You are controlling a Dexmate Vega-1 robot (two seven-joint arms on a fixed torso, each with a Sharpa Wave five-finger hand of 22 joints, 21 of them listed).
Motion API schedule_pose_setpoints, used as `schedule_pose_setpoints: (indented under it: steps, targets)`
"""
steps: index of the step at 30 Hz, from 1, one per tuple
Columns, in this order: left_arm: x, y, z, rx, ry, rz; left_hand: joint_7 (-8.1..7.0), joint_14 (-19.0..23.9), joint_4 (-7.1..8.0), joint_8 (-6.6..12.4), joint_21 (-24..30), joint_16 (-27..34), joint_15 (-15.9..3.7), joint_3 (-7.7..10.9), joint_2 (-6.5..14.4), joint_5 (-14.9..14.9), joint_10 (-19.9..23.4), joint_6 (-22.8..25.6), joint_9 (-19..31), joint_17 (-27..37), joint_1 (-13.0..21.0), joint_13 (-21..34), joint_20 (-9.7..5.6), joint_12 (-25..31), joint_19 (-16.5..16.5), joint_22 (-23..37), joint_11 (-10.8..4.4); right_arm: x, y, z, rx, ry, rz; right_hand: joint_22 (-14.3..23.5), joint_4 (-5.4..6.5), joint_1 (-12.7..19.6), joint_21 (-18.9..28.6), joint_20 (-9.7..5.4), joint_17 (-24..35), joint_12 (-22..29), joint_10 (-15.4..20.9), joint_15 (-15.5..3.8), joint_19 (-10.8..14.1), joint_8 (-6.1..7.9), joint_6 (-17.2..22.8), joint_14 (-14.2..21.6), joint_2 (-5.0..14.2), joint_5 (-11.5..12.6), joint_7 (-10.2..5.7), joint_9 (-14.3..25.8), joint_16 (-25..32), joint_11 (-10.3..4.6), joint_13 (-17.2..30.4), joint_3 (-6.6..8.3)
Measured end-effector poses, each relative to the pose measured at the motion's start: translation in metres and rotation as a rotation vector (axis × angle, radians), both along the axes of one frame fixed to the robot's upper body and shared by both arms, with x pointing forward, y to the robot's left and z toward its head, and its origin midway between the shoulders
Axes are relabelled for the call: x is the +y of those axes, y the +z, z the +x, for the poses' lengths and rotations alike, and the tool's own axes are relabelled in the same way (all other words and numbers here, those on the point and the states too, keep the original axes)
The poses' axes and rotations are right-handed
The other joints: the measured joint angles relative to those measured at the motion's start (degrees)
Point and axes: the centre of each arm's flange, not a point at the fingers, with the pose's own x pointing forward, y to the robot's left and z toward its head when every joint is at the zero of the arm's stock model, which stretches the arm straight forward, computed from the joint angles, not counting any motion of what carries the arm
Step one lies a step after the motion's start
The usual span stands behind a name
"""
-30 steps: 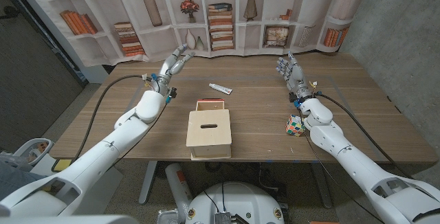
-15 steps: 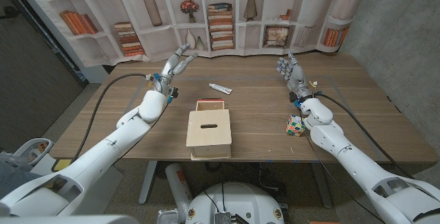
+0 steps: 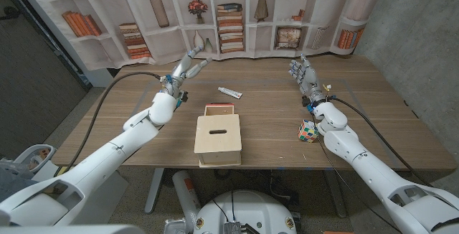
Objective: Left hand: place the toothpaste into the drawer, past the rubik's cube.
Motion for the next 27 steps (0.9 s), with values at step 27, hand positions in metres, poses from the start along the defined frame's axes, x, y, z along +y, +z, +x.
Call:
schedule_pose_setpoints:
  steps: [27]
  targets:
    - [-0.016, 0.004, -0.003, -0.049, 0.11, 0.152, -0.63, 0.31, -0.7, -0.44, 0.0, -0.33, -0.31, 0.24, 0.0, 0.0, 0.52, 0.17, -0.01, -0.15, 1.51, -0.01, -0.22, -0.25, 0.22, -0.01, -0.51, 0.004, 0.0, 0.006, -0.001, 0.012, 0.013, 0.0, -0.16, 0.0, -0.81, -0.18, 0.0, 0.0, -0.01, 0.21, 0.62, 0.0, 0.31, 0.21, 0.0, 0.0, -0.31, 0.01, 0.0, 0.0, 0.0, -0.17]
